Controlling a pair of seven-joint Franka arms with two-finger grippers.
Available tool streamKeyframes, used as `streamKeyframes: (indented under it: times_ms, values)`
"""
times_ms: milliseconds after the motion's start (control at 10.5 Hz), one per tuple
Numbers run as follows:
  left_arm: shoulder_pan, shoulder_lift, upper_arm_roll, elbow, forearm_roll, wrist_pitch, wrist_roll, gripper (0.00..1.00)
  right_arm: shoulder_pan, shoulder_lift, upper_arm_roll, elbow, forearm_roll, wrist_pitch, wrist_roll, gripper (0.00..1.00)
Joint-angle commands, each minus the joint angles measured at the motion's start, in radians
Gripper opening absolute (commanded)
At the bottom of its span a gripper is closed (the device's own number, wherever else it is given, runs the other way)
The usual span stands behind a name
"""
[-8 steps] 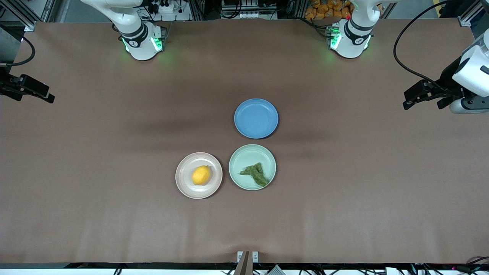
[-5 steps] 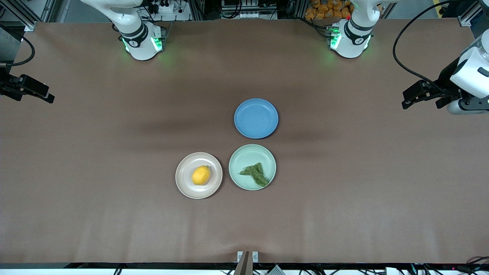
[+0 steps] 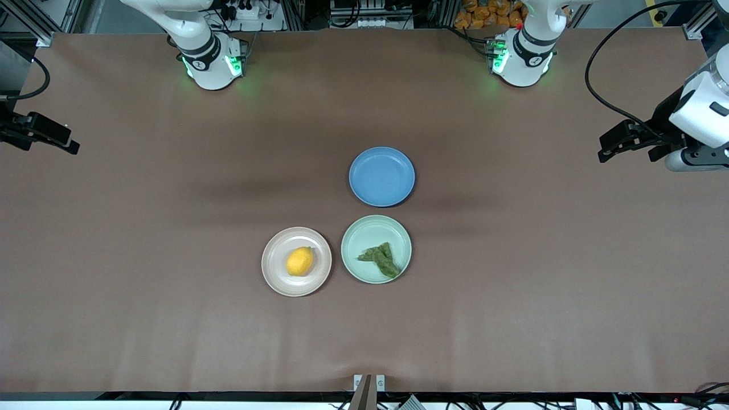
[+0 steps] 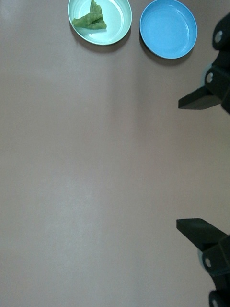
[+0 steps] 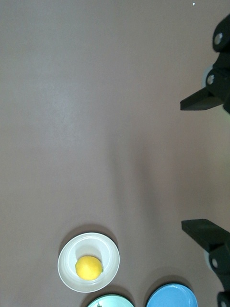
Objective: Pick lemon and lettuce from plates
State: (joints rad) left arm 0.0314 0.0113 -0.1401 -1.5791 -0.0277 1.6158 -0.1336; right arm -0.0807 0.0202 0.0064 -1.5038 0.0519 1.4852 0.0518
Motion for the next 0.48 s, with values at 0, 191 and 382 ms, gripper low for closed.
streamKeyframes:
  times_ms: [0,191,382]
  values:
    - [0.008,-0.002,-0.004,-0.004,0.011,-0.013,0.026,1.00,-0.014,0.053,0.009,0.008,0.011,0.000,-0.010,1.00]
    - [0.005,0.001,-0.006,-0.004,0.011,-0.013,0.019,1.00,-0.005,0.073,0.011,0.008,0.006,0.001,-0.012,1.00]
    - [0.007,0.003,-0.006,-0.001,0.011,-0.013,0.028,1.00,-0.017,0.122,0.011,0.010,0.029,0.000,-0.009,1.00]
